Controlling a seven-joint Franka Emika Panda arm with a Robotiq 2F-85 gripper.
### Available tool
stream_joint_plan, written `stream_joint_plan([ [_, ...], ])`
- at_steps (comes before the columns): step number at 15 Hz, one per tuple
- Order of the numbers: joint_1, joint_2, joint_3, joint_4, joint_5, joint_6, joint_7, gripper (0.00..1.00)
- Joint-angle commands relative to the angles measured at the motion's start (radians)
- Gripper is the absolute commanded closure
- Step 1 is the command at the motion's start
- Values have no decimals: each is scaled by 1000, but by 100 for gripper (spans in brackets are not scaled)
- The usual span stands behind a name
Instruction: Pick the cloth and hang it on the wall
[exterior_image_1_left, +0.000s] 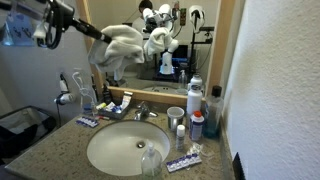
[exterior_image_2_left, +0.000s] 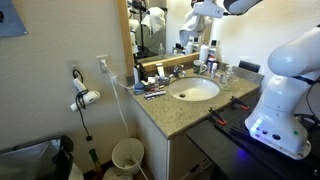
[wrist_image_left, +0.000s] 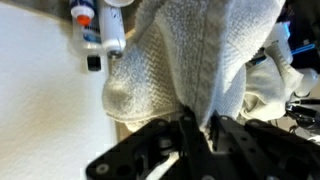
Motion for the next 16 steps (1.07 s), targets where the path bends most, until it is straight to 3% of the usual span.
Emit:
stream_joint_plan([
  [1,-116,39,9,138,-158,-9,16,92],
  [7,-267,103,-3,289,-431,4,90,92],
  [12,-342,138,-32,397,-601,13,125,92],
  [13,-217,150,-129,413,-661,-50,122,92],
  [16,-155,135,-230,453,-756,-64,103,92],
])
